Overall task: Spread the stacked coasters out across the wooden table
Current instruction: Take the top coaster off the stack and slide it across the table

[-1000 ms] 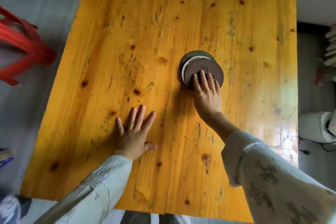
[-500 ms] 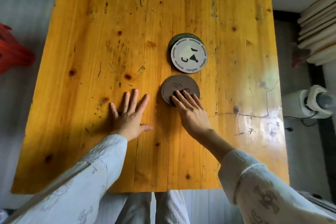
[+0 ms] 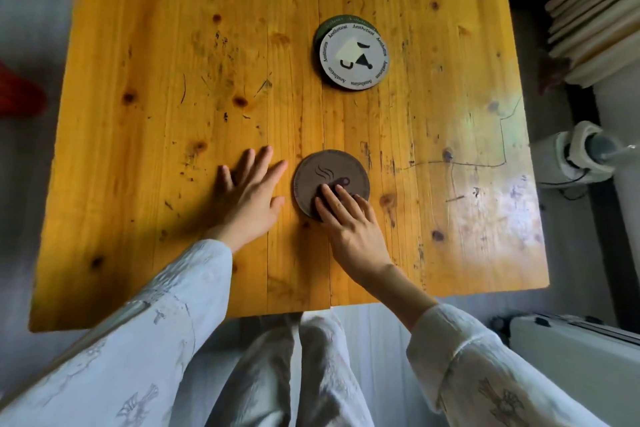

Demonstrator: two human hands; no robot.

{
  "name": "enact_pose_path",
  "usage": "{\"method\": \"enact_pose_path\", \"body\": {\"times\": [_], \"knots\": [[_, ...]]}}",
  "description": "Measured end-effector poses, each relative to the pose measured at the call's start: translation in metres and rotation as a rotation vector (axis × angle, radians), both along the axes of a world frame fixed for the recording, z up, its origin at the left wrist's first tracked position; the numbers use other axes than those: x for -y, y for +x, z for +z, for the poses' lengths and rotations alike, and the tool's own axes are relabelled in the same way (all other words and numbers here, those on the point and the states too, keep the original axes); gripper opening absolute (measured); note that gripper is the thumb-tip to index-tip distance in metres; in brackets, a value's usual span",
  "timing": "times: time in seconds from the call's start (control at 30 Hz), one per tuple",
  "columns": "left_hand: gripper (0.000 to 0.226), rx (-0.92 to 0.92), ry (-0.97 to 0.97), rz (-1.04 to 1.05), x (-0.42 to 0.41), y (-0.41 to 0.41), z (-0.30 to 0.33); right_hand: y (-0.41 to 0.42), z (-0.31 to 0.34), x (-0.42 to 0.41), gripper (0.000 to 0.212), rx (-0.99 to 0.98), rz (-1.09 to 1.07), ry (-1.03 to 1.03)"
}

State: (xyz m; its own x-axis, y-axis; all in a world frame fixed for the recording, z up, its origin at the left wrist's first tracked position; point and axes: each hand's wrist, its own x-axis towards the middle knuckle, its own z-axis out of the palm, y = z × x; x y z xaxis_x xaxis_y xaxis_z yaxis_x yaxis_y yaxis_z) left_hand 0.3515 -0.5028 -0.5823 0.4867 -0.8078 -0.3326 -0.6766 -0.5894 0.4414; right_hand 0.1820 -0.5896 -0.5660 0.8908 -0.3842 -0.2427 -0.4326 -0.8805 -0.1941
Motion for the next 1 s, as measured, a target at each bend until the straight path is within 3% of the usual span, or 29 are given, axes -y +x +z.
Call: {"method": "enact_pose_path", "body": {"times": [0.1,0.3,0.53,1.0], "knots": [[0.057,-0.055,-0.109,0.048,-0.004,-0.011,0.006,0.004,0.006,0.013,0.038,0.084,-0.059,0.098],[0.064,-0.122,-0.201,0.074,0.003,-0.027,0.014,0.028,0.012,0.06,0.044,0.123,-0.413,0.217],[0.067,-0.297,-0.116,0.209,0.005,-0.026,0.014,0.03,0.013,0.062,0.038,0.136,-0.51,0.348],[0.077,-0.222,-0.112,0.042,-0.024,-0.045,0.014,-0.01,0.018,0.016,0.042,0.358,-0.844,0.714]]}}
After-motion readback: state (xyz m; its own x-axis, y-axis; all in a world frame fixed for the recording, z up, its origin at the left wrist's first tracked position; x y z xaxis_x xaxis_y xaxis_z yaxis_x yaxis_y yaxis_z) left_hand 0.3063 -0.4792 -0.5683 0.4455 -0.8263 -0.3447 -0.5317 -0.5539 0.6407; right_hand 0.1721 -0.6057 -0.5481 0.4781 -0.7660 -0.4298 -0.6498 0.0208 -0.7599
